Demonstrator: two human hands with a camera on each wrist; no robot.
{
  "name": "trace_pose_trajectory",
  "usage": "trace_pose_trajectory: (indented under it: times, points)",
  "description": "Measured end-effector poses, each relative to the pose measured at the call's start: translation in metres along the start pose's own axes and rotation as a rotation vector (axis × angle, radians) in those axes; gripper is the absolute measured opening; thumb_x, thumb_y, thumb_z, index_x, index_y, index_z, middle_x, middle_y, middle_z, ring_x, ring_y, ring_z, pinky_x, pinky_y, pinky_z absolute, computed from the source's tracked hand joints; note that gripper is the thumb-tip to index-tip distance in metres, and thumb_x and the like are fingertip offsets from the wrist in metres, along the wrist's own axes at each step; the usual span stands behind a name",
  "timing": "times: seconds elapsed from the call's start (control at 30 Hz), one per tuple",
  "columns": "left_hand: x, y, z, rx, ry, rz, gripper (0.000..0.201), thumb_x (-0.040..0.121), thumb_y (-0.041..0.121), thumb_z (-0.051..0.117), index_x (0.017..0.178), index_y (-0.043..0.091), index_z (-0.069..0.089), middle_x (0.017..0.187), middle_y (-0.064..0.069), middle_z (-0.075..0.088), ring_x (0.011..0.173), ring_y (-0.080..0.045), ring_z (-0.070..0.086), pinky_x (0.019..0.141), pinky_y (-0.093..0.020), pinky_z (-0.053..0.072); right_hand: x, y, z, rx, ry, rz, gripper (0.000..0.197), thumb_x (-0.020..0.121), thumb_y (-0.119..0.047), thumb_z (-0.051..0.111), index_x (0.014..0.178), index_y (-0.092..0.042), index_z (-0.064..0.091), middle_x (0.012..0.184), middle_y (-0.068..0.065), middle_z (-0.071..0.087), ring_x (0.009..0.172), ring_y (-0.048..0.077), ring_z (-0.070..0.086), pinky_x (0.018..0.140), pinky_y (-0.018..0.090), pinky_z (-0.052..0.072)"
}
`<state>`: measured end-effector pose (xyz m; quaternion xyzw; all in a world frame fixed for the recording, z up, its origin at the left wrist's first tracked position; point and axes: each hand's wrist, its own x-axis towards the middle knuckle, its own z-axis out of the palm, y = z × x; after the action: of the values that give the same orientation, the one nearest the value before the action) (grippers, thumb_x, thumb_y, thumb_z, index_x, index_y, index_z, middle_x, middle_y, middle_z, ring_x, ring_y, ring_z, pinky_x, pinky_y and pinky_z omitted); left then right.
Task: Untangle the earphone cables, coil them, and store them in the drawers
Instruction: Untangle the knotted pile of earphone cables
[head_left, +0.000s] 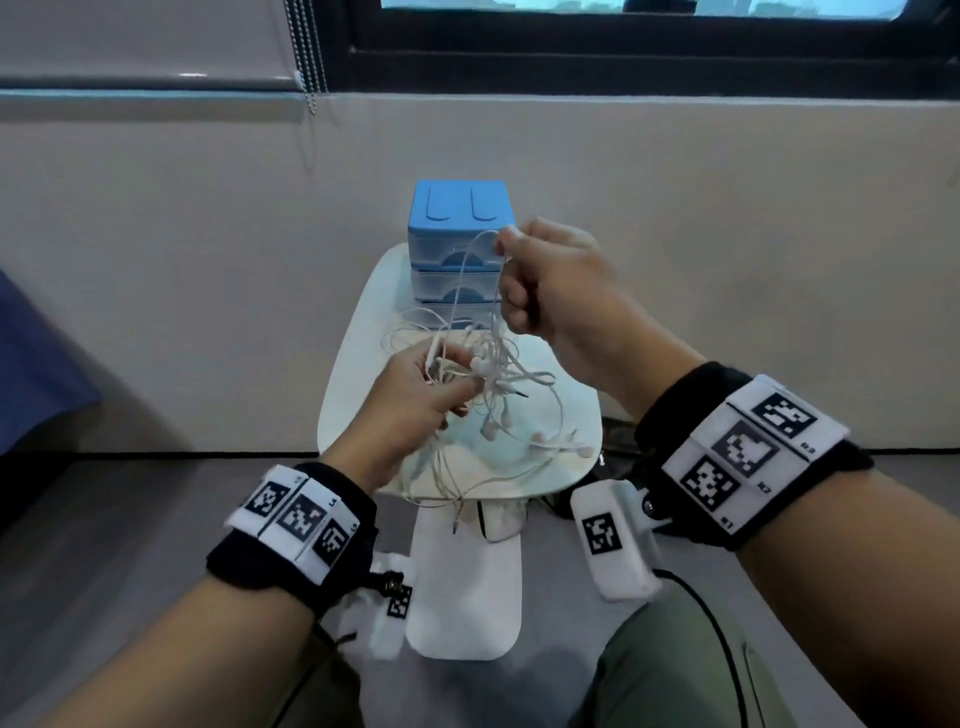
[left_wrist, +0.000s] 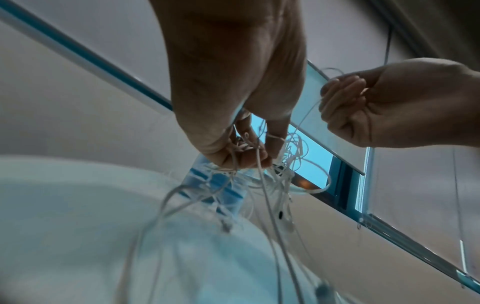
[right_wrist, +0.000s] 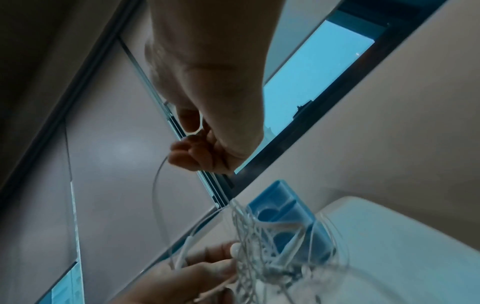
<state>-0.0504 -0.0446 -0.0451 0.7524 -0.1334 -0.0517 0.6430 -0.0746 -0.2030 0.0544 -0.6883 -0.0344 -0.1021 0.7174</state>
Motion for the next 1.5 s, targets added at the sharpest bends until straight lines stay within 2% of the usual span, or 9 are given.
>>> trace_pose_trajectory:
  times: [0.27,0.43,0.63,0.73,0.83,0.97,1.17,1.3,1.5]
  points:
    - [0.038,0.072,-0.031,0.07,0.056,0.212,0.03,0.091,-0.002,0.071,0.115,0.016,0.072,0.095,-0.002,0.073,0.07,-0.002,0.068,0.058,-0.016,0.05,0.009,-0.05,-0.023,-0.465,0.152,-0.23,0.032,0.097,-0.023,0.068,0.08,0.004,0.067,0.067,0.015,0.072,0.058,0.017,0.073,0.049,0.018,0.046]
    - [0.047,0.094,-0.038,0.046,0.069,0.301,0.046,0.089,-0.005,0.073,0.132,0.007,0.064,0.102,-0.004,0.073,0.086,-0.007,0.068,0.084,-0.023,0.057,0.015,-0.068,-0.025,-0.228,0.096,-0.232,0.009,0.095,0.0,0.065,0.088,-0.006,0.067,0.069,0.008,0.068,0.056,0.013,0.068,0.066,0.028,0.059]
    - [0.023,0.08,-0.03,0.376,-0.141,0.297,0.051,0.087,-0.002,0.076,0.134,0.011,0.061,0.114,0.004,0.071,0.093,0.007,0.067,0.085,-0.009,0.049,0.008,-0.075,-0.033,-0.22,0.079,-0.097,0.014,0.1,-0.006,0.057,0.096,-0.014,0.068,0.062,-0.004,0.046,0.05,0.008,0.044,0.056,0.027,0.053]
    - [0.013,0.057,-0.025,0.481,-0.332,0.167,0.045,0.09,-0.005,0.068,0.126,0.022,0.064,0.114,0.009,0.071,0.104,-0.007,0.068,0.093,-0.026,0.053,0.001,-0.061,-0.037,-0.281,-0.016,0.048,0.011,0.101,-0.005,0.057,0.108,-0.006,0.065,0.068,0.002,0.047,0.055,0.014,0.052,0.063,0.036,0.063]
    - [0.01,0.047,-0.021,0.546,-0.475,0.082,0.048,0.093,-0.005,0.061,0.128,0.027,0.065,0.104,0.024,0.068,0.095,0.001,0.063,0.083,-0.017,0.048,-0.005,-0.043,-0.038,-0.365,-0.003,0.097,0.013,0.101,-0.006,0.059,0.112,0.001,0.062,0.071,0.004,0.046,0.044,0.012,0.049,0.046,0.028,0.054]
    - [0.013,0.044,-0.017,0.691,-0.521,0.032,0.024,0.099,0.01,0.06,0.12,0.017,0.068,0.12,-0.007,0.069,0.114,-0.027,0.062,0.102,-0.038,0.048,-0.001,-0.047,-0.04,-0.324,0.053,0.043,0.013,0.097,-0.006,0.064,0.11,-0.004,0.066,0.079,0.009,0.061,0.042,0.009,0.044,0.039,0.02,0.032]
    - [0.025,0.044,-0.021,0.775,-0.524,0.038,0.027,0.101,0.02,0.058,0.125,0.031,0.066,0.116,0.01,0.066,0.101,-0.002,0.059,0.094,-0.018,0.046,-0.004,-0.067,-0.04,-0.25,-0.05,-0.202,0.019,0.098,-0.006,0.064,0.114,-0.017,0.066,0.105,0.01,0.075,0.056,0.016,0.059,0.049,0.024,0.033]
    - [0.031,0.052,-0.025,0.877,-0.509,-0.018,0.033,0.105,0.029,0.055,0.136,0.023,0.063,0.134,0.0,0.065,0.124,-0.019,0.057,0.112,-0.038,0.042,-0.008,-0.074,-0.042,-0.54,-0.2,-0.134,0.036,0.097,0.004,0.06,0.125,-0.019,0.063,0.134,0.005,0.06,0.087,0.022,0.075,0.045,0.019,0.047]
    - [0.039,0.049,-0.037,1.016,-0.469,-0.157,0.03,0.103,0.028,0.049,0.122,0.012,0.065,0.131,-0.004,0.064,0.125,-0.028,0.056,0.111,-0.045,0.041,0.006,-0.101,-0.049,-1.243,0.143,-0.296,0.04,0.089,0.006,0.059,0.103,-0.03,0.069,0.105,0.001,0.062,0.086,0.019,0.059,0.059,0.025,0.044]
